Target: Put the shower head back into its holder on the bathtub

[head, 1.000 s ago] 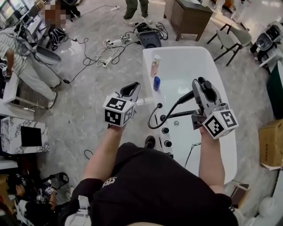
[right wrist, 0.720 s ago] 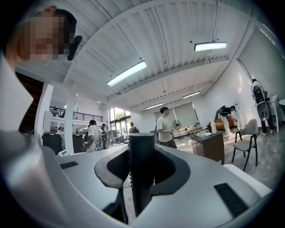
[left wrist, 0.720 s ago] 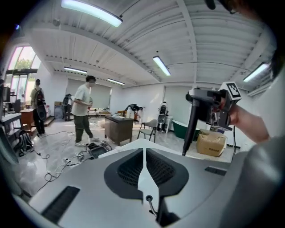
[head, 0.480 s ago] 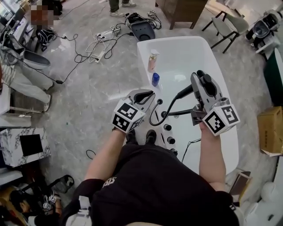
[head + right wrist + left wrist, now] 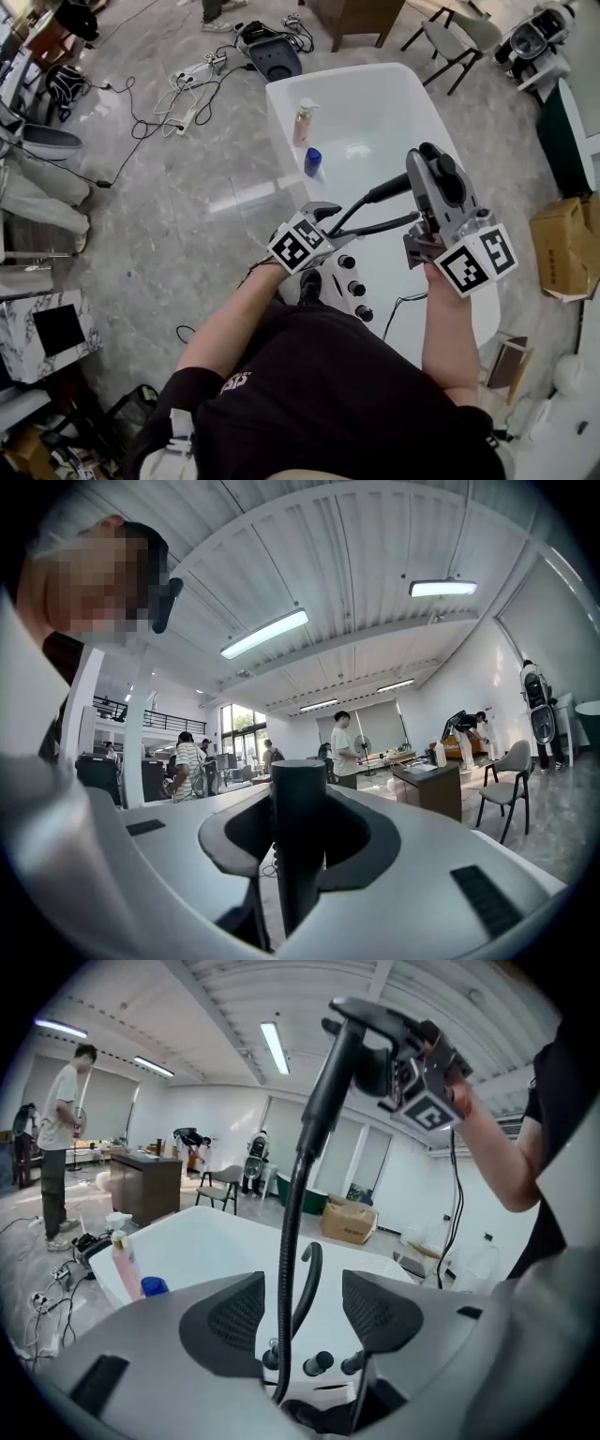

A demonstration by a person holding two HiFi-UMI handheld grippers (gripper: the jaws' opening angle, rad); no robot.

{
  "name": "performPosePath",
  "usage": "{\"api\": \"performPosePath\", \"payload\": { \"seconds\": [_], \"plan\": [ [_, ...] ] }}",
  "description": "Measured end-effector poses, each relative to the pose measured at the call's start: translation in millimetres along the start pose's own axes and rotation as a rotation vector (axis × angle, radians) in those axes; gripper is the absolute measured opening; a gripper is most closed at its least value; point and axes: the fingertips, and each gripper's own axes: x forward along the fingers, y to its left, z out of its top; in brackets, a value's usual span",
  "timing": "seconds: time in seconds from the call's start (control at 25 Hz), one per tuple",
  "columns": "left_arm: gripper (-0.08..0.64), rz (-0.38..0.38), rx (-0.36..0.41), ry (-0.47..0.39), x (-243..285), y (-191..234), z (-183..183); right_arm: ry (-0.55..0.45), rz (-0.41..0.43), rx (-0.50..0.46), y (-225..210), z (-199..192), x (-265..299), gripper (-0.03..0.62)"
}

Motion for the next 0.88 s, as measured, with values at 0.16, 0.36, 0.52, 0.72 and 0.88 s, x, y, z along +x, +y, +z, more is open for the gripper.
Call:
{"api": "performPosePath", "payload": {
  "seconds": [0.16, 0.36, 0.52, 0.72, 0.88],
  "plan": [
    [0.251, 0.004, -0.021, 0.037, 26.7, 0.5, -13.0, -0.015, -0.021, -0.003, -1.2, 9.7, -12.8, 0.120],
    [0.139, 0.020, -0.063, 0.043, 43.0, 6.5, -15.4, -0.036, -0.048, 0.015, -4.5, 17.1, -30.9, 0.120],
    [0.114, 0.004, -0.035, 0.036, 44.7, 5.7, -7.6, -0.061, -0.045, 0.039, -3.6, 19.3, -33.3, 0.120],
    [0.064, 0.021, -0.001, 0.018, 39.1, 9.2, -0.4, -0.087, -0.003, 0.054, 7.2, 27.4, -29.0, 0.120],
    [0.057, 0.062, -0.009, -0.037, 17.9, 23.0, 16.8, -0.085, -0.009, 0.044, 6.9, 25.1, -29.6, 0.118]
  ]
}}
